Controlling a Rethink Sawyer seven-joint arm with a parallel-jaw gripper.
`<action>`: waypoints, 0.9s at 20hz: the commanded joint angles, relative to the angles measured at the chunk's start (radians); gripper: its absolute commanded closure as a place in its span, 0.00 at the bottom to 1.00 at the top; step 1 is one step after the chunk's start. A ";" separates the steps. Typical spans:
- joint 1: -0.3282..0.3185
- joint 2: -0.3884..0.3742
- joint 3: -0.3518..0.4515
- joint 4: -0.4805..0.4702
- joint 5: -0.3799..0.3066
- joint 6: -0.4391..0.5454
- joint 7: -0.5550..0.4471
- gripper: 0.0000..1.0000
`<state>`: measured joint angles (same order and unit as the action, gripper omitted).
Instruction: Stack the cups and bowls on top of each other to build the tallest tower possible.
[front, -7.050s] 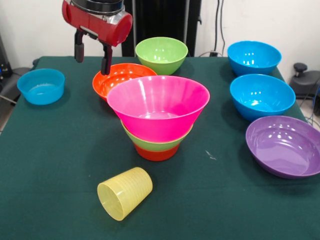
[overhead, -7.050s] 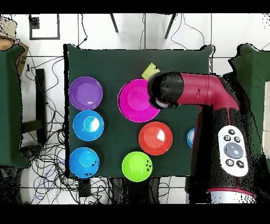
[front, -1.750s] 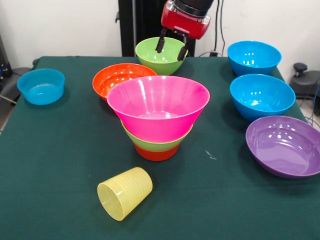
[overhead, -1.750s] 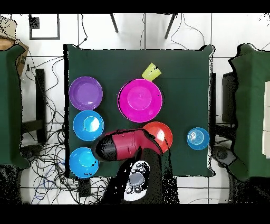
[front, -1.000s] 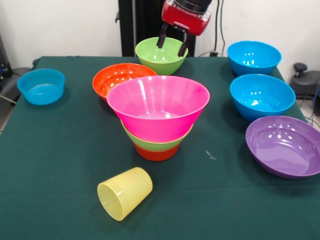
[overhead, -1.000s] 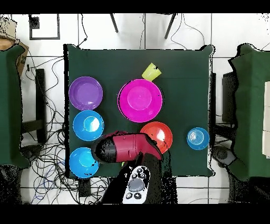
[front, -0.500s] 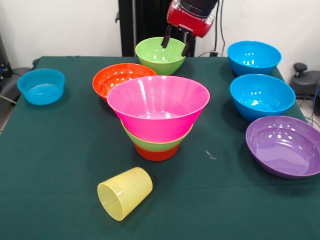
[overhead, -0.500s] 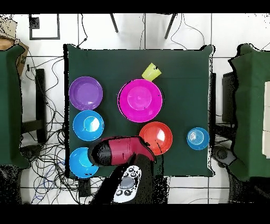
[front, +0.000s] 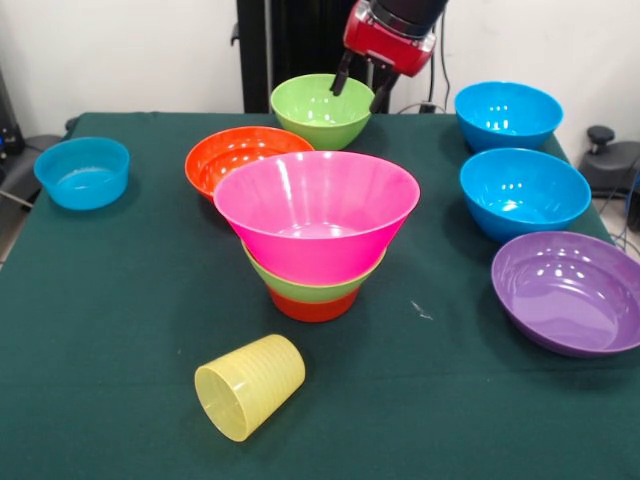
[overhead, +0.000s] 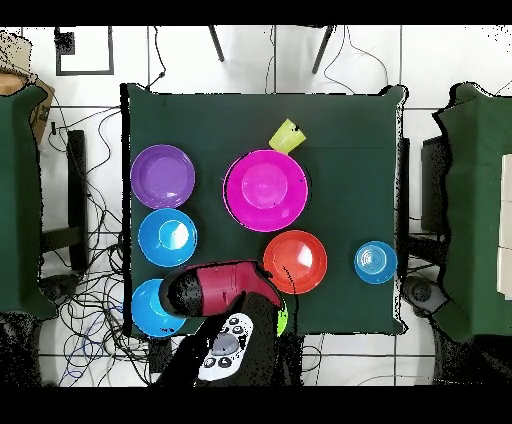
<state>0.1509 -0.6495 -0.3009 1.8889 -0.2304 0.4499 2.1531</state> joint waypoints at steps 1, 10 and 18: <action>0.015 0.049 0.038 0.036 0.059 -0.097 0.214 0.00; -0.008 0.048 0.072 0.049 0.102 -0.120 0.190 0.00; 0.005 0.088 0.074 0.060 0.125 -0.171 0.189 0.00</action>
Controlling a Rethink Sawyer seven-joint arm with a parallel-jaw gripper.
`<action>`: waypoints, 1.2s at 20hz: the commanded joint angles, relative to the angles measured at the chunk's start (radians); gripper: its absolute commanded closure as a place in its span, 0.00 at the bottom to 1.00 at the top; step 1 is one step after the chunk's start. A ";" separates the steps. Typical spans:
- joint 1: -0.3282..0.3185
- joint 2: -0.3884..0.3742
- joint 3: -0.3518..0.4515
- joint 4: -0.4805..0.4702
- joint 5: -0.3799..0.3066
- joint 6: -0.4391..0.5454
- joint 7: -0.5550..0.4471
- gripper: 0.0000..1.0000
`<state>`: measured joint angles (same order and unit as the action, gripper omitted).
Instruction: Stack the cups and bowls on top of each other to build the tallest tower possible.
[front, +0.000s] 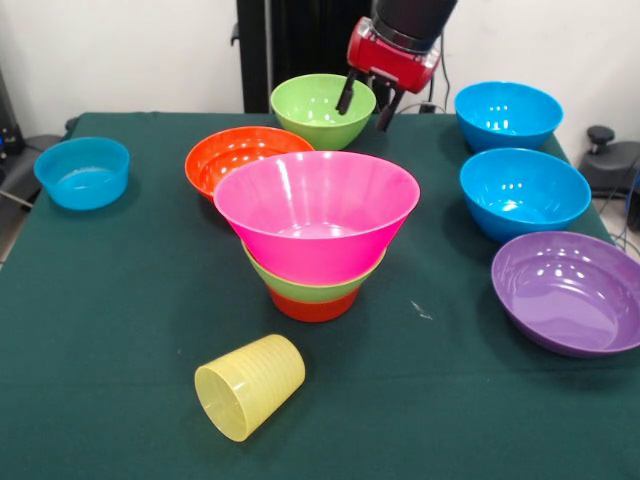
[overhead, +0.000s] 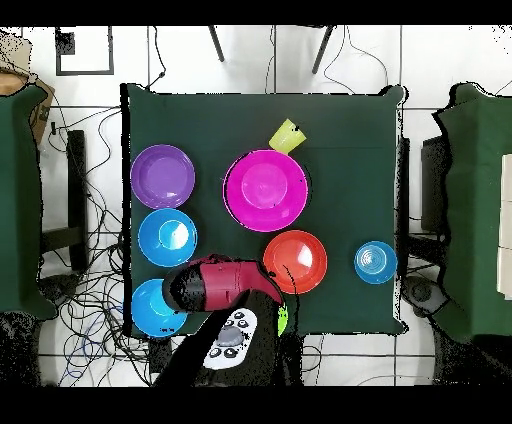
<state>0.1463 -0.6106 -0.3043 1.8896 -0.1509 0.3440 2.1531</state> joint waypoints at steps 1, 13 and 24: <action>0.006 0.049 0.081 0.062 0.050 -0.069 0.187 0.00; -0.003 0.092 0.089 0.062 0.087 -0.130 0.182 0.00; 0.004 0.112 0.076 0.047 0.113 -0.099 0.181 0.00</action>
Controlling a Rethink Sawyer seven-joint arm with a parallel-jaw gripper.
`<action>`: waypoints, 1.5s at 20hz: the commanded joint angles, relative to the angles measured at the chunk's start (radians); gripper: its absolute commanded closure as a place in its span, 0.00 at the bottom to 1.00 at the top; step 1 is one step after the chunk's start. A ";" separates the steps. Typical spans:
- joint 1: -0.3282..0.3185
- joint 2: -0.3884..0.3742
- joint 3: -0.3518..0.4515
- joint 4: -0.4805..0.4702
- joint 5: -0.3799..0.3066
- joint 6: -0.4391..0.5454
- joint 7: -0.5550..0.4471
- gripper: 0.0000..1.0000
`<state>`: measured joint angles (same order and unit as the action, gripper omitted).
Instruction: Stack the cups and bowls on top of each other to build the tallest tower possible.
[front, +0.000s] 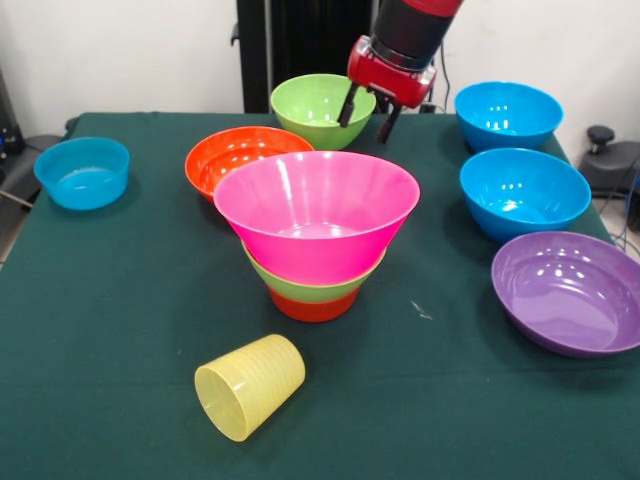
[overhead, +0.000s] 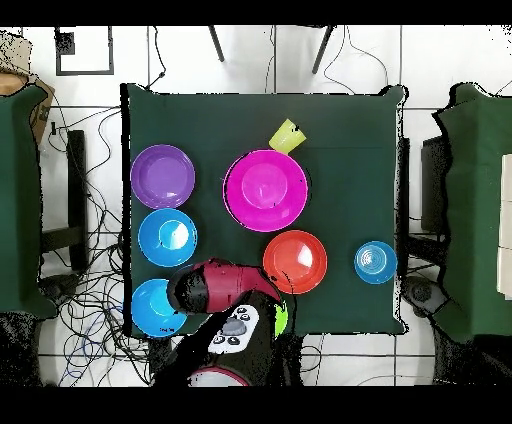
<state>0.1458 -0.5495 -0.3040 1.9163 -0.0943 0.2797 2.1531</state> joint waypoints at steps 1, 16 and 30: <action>0.007 0.058 0.071 0.021 0.058 -0.032 0.184 0.00; 0.153 0.114 -0.124 -0.054 0.066 0.029 0.199 0.00; 0.088 0.132 -0.071 -0.007 0.123 -0.021 0.190 0.00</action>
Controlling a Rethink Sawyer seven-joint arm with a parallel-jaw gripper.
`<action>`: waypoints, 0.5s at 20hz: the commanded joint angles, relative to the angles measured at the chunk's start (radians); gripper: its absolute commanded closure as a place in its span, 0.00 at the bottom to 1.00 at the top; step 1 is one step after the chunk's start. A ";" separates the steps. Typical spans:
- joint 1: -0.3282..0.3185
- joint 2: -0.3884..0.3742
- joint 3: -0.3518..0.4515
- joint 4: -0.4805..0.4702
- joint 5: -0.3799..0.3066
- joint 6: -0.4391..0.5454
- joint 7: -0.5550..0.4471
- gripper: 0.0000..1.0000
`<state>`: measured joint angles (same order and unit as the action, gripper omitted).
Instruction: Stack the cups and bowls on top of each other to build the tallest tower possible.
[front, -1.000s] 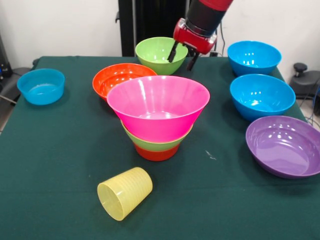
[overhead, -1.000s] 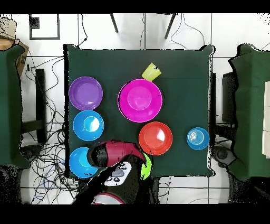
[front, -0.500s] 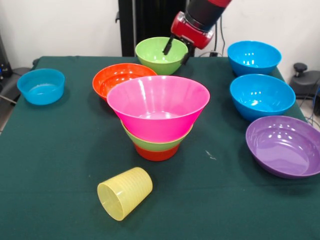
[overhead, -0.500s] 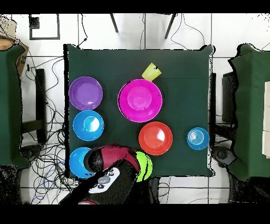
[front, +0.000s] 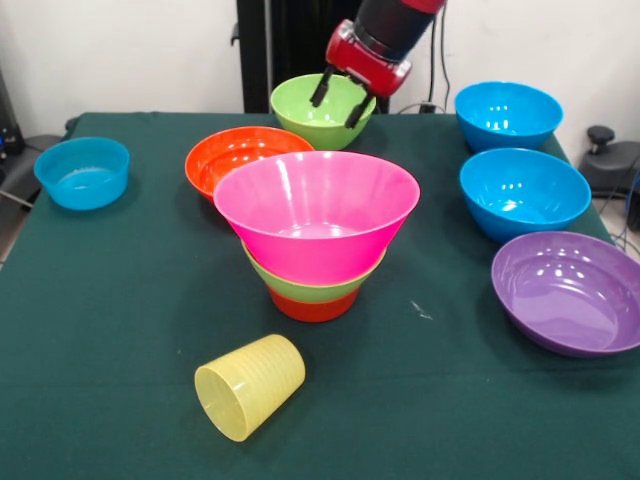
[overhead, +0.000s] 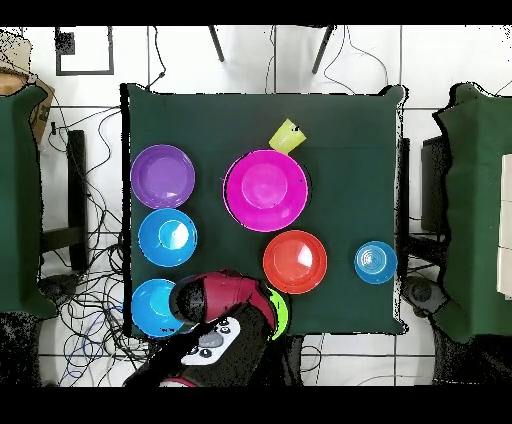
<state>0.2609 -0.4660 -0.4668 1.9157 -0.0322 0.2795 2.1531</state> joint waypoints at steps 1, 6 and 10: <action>-0.028 0.052 0.097 -0.002 0.068 -0.028 0.194 0.00; -0.039 0.056 0.123 0.022 0.099 -0.036 0.203 0.00; -0.020 0.063 0.116 0.034 0.119 -0.050 0.218 0.00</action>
<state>0.2414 -0.4330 -0.4672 1.9196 0.0216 0.2795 2.1533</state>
